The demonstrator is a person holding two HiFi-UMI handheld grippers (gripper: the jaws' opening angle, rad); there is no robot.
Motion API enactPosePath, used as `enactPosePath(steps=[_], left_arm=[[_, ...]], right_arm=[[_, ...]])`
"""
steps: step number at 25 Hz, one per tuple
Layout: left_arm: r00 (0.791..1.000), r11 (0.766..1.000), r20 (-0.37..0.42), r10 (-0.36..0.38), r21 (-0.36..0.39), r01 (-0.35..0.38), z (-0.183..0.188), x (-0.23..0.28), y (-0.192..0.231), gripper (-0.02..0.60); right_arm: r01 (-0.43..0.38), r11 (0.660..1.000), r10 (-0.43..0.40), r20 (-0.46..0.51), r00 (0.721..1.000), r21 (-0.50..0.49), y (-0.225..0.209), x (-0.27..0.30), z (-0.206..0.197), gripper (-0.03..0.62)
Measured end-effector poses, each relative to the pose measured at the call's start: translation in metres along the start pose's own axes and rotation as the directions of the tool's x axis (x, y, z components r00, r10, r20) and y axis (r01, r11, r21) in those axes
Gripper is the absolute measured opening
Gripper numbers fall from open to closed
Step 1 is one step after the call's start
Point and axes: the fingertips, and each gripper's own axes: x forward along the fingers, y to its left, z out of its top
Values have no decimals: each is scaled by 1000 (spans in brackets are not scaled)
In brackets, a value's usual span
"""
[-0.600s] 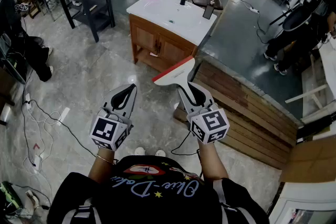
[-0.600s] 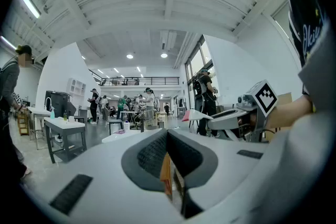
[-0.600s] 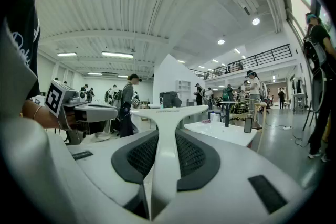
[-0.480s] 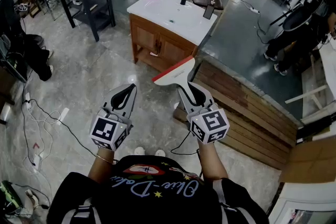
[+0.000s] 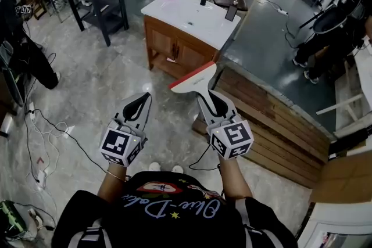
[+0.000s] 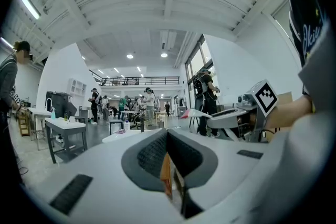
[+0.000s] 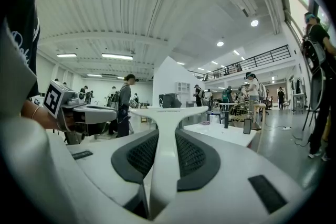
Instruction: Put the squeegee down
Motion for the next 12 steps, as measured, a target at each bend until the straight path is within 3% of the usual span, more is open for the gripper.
enactPosePath(steps=[12], left_arm=[[1000,1000,28,-9,21,9,9,10,-15,-3]], right_arm=[[-9,1000,9,17,1000,3,-7,-11,1,91]])
